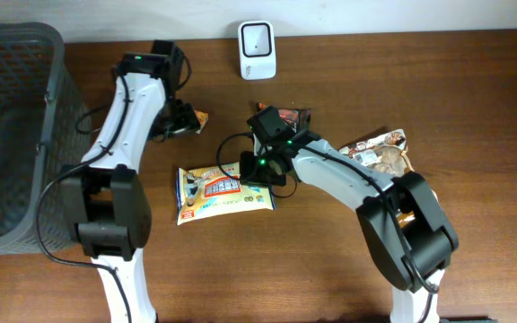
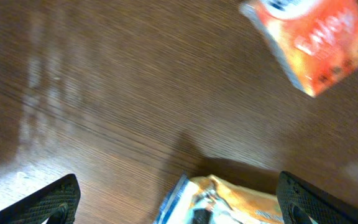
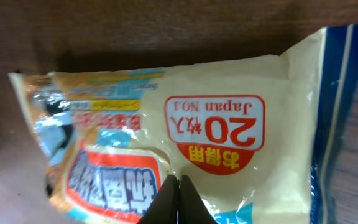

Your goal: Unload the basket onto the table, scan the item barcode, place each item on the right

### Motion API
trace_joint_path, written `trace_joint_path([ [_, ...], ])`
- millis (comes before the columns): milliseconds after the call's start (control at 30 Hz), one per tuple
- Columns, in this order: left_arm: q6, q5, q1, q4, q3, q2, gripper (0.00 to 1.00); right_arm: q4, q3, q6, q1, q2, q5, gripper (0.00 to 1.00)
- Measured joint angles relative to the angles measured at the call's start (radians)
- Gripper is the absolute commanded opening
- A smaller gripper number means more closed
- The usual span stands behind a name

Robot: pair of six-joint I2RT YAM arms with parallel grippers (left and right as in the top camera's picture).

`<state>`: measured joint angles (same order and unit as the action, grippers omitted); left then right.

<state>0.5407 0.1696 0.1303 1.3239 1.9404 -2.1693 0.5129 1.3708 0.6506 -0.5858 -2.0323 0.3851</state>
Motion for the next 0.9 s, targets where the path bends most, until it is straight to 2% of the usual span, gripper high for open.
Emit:
trace_joint_path([
  [133, 0.003, 0.000, -0.012, 0.003, 0.000, 0.000, 0.99, 0.027, 0.001, 0.008, -0.002, -0.014, -0.017, 0.04],
  [300, 0.003, 0.000, -0.008, -0.002, 0.000, 0.000, 0.99, 0.156, 0.008, 0.039, 0.010, -0.016, -0.092, 0.04],
  [567, 0.003, 0.000, -0.008, -0.002, 0.000, 0.000, 0.99, 0.308, 0.028, 0.056, 0.136, -0.014, -0.194, 0.04],
  [867, 0.003, 0.000, -0.008, -0.002, 0.000, 0.000, 0.99, 0.421, 0.030, 0.047, 0.199, 0.024, -0.289, 0.04],
  [900, 0.003, 0.000, -0.008, -0.002, 0.000, 0.000, 0.99, 0.436, 0.030, 0.046, 0.199, 0.044, -0.296, 0.08],
])
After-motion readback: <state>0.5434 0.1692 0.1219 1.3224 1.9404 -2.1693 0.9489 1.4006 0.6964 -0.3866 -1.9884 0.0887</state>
